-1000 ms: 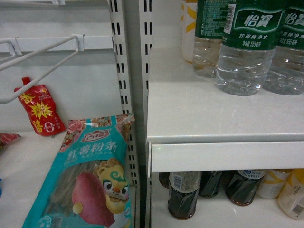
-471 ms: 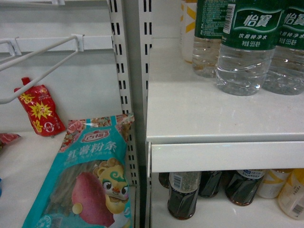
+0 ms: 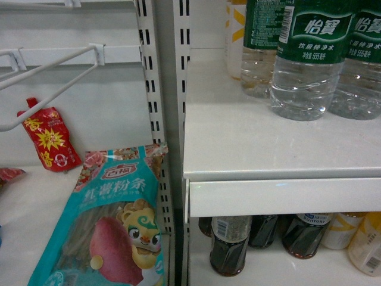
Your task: Move water from second to third shelf
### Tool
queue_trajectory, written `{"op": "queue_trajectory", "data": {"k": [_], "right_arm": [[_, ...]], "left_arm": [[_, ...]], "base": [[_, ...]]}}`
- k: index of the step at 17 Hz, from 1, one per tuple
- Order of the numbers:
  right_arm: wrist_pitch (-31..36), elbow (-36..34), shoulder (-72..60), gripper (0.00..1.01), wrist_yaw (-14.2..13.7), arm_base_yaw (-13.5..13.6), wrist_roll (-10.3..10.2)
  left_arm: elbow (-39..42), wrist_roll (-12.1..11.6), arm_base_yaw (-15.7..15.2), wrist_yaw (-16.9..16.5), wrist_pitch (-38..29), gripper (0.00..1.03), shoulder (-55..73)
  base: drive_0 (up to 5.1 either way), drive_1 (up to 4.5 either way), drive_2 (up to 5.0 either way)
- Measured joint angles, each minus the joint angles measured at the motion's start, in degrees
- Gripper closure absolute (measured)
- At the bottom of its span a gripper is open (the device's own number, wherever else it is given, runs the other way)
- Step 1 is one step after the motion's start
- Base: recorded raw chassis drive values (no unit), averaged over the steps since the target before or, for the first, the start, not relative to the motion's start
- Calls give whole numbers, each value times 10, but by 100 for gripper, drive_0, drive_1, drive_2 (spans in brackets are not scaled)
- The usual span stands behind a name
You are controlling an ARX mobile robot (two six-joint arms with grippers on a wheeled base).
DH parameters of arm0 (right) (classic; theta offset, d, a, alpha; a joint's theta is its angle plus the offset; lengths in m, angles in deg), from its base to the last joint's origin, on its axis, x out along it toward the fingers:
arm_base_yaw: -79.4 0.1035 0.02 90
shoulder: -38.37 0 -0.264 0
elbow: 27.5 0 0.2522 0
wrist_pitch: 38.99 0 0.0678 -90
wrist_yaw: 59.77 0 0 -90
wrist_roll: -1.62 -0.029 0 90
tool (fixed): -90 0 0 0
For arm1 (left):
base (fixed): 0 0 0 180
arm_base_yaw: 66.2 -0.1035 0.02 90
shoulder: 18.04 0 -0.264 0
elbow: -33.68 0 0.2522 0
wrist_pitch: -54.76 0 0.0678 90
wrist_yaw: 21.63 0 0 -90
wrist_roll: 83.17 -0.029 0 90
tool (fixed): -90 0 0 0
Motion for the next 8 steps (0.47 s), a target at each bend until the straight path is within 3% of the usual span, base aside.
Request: {"op": "queue_trajectory", "data": {"k": [4, 5, 8], "right_arm": [[0, 0, 0, 99, 0, 0, 0], [0, 0, 0, 94, 0, 0, 0], [0, 0, 0, 55, 0, 0, 0]], "left_arm": [[0, 0, 0, 0, 0, 5, 0], [0, 0, 0, 0, 0, 5, 0], [0, 0, 0, 0, 0, 5, 0]], "base": [[0, 0, 0], [0, 0, 0], [0, 0, 0]]}}
